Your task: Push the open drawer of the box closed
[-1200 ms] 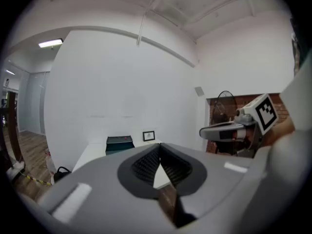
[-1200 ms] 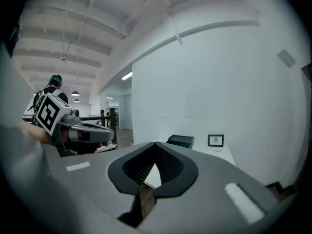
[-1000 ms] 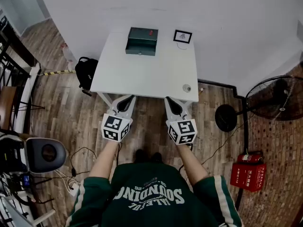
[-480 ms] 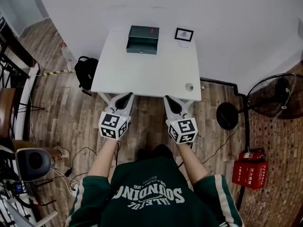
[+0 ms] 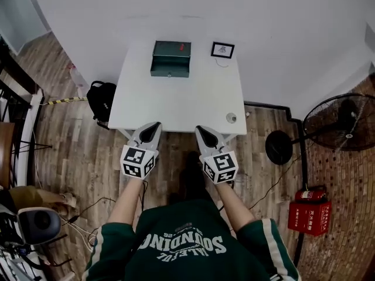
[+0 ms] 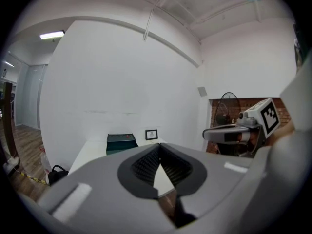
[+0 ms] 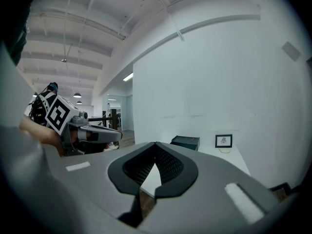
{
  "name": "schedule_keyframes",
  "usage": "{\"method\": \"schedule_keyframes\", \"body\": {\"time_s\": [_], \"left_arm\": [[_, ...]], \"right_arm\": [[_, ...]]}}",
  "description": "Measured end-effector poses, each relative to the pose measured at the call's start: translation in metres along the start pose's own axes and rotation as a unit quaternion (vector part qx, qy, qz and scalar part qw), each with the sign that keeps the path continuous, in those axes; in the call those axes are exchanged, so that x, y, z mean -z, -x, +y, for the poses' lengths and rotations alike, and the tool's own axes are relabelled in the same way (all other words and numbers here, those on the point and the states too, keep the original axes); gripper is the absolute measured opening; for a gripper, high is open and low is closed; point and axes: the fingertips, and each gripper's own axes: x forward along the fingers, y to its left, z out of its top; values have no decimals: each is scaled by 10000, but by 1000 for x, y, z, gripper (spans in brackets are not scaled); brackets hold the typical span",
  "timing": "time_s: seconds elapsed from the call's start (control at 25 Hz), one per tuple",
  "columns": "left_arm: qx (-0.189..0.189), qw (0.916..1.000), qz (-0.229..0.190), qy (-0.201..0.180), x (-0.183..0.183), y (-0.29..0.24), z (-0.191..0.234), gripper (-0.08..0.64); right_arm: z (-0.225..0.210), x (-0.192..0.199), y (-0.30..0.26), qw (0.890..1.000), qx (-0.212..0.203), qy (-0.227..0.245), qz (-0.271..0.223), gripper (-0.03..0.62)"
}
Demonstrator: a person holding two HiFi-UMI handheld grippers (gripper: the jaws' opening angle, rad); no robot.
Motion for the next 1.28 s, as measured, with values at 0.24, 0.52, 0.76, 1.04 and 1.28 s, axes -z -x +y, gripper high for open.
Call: {"method": "schedule_keyframes", "body": {"time_s": [0.24, 0.52, 0.76, 1.04, 1.28], "left_arm": [[-25, 10000, 49, -65, -8, -46, 28, 52], [-240, 9995, 204, 19, -15, -111, 71, 52], [-464, 9982, 347, 125, -29, -179, 111, 52], [-791, 9951, 515, 299, -38, -240, 150, 52], [-1023, 9916, 641, 469, -32, -260, 171, 52]], "right_arm": [[-40, -6, -46, 9999, 43, -90, -12, 2], [-96, -14, -116, 9998, -75, -181, 61, 2], [-143, -33, -192, 9990, -385, -192, 136, 2], [-189, -41, -262, 9965, -768, -168, 284, 2], [-205, -43, -297, 9943, -1013, -128, 317, 2]]}}
